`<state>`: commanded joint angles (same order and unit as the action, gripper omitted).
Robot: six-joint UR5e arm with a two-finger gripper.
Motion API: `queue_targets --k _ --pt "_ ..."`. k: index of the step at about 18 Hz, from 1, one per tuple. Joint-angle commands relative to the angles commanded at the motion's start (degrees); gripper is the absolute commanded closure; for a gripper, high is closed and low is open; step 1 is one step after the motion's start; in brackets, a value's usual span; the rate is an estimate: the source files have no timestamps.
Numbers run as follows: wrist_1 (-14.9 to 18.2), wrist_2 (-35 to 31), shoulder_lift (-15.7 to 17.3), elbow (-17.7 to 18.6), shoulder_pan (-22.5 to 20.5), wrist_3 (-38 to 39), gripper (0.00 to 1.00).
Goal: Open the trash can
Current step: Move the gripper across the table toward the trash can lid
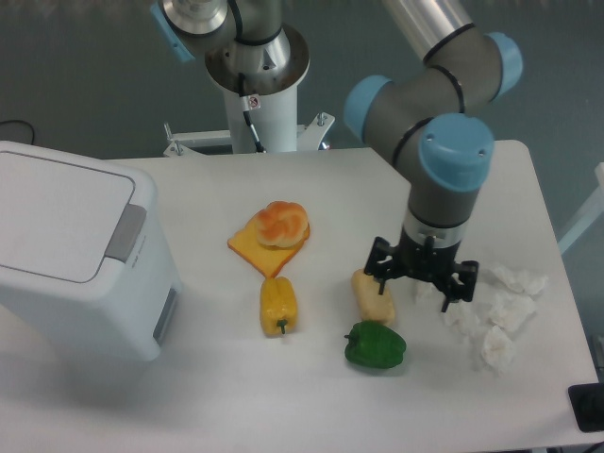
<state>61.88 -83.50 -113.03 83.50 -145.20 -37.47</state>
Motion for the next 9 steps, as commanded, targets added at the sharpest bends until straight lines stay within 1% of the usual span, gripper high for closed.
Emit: queue_targets --k 1,5,8,9 --pt "-0.1 -0.1 0.4 0.0 0.9 1.9 0.00" --pt "0.0 0.3 2.3 0.0 3.4 5.1 0.00" --pt "-0.1 1.7 3.6 -0.1 5.1 12.7 0.00" --pt "-0.1 2.2 4.3 -0.2 5.4 13.8 0.00"
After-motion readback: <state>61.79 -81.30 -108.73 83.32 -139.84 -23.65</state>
